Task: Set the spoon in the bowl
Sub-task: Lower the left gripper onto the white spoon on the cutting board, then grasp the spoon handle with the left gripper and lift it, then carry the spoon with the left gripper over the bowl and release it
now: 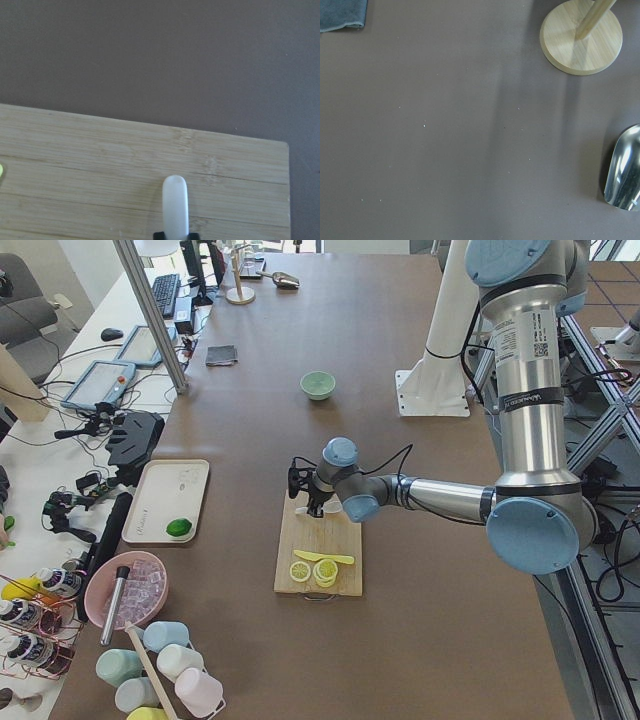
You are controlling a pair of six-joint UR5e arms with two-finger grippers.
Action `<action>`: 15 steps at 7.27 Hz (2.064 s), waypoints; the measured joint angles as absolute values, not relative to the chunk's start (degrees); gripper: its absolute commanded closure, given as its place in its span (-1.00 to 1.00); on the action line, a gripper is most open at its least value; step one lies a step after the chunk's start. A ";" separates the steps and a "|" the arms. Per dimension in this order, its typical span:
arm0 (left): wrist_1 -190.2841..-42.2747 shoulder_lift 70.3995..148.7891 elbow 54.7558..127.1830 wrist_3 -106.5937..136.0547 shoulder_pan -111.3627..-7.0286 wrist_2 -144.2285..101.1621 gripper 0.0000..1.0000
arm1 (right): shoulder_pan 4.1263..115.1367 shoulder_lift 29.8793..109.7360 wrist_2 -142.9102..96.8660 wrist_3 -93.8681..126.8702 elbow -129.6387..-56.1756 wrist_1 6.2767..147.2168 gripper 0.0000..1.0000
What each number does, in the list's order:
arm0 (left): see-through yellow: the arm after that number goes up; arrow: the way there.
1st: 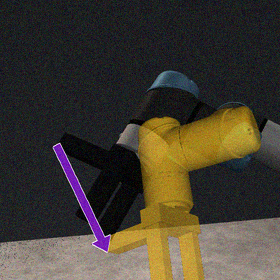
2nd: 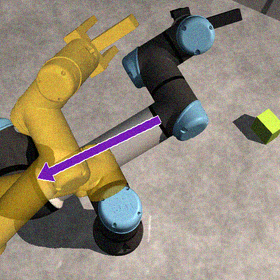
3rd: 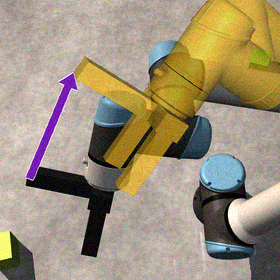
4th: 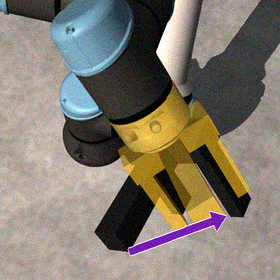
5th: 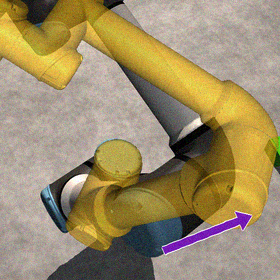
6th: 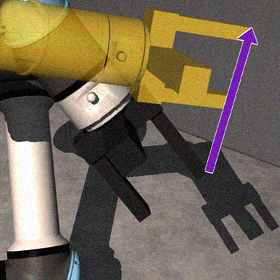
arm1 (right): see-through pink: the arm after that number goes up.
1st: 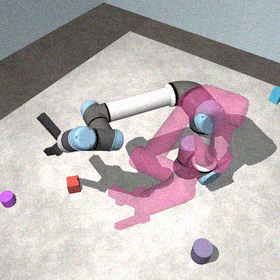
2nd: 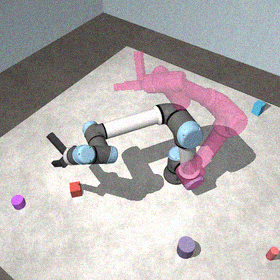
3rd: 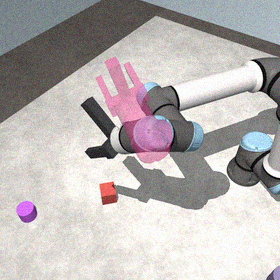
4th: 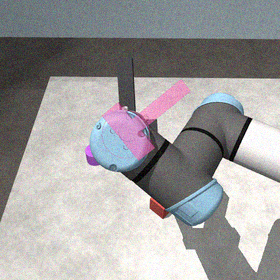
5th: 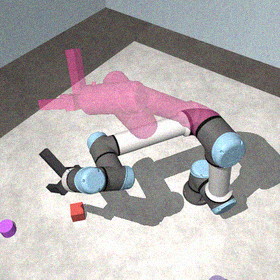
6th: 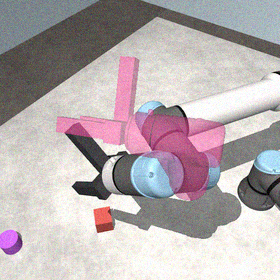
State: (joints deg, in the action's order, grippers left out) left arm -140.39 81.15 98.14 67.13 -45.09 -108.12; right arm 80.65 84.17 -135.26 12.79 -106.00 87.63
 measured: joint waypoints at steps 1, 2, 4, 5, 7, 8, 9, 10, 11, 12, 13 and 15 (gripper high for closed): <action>-139.57 82.81 98.60 67.43 -45.10 -108.26 1.00 | 80.64 84.28 -135.26 12.91 -106.00 87.63 -1.00; -137.25 85.69 99.34 68.51 -45.11 -108.37 1.00 | 80.63 84.45 -135.26 12.99 -106.04 87.63 -1.00; -128.94 96.70 100.47 75.61 -43.82 -108.34 1.00 | 80.68 85.18 -135.26 13.08 -106.25 87.57 -1.00; -125.81 102.77 100.09 80.11 -41.11 -107.40 1.00 | 80.72 85.58 -135.26 13.11 -106.33 87.55 -1.00; -120.01 114.29 98.65 88.84 -34.73 -103.13 1.00 | 80.82 86.06 -135.22 13.23 -106.41 87.58 -1.00; -116.83 118.66 98.14 92.06 -32.53 -100.96 1.00 | 80.87 86.16 -135.24 13.26 -106.46 87.58 -1.00; -115.25 121.58 97.36 94.14 -30.93 -99.05 0.88 | 80.91 86.28 -135.26 13.27 -106.52 87.58 -1.00; -114.67 123.63 96.36 95.79 -29.35 -96.88 0.36 | 80.93 86.45 -135.26 13.29 -106.62 87.58 -1.00; -114.50 125.03 95.58 97.37 -27.47 -94.40 -0.23 | 80.94 86.52 -135.26 13.35 -106.72 87.58 -1.00; -114.45 125.83 95.07 98.26 -26.05 -92.51 -0.95 | 80.94 86.58 -135.26 13.41 -106.78 87.56 -1.00; -114.44 126.00 94.97 98.37 -25.44 -91.60 -0.96 | 80.95 86.62 -135.26 13.43 -106.86 87.55 -1.00; -114.35 124.94 96.27 95.14 -25.82 -91.34 -0.96 | 80.95 86.65 -135.14 13.37 -106.93 87.54 -1.00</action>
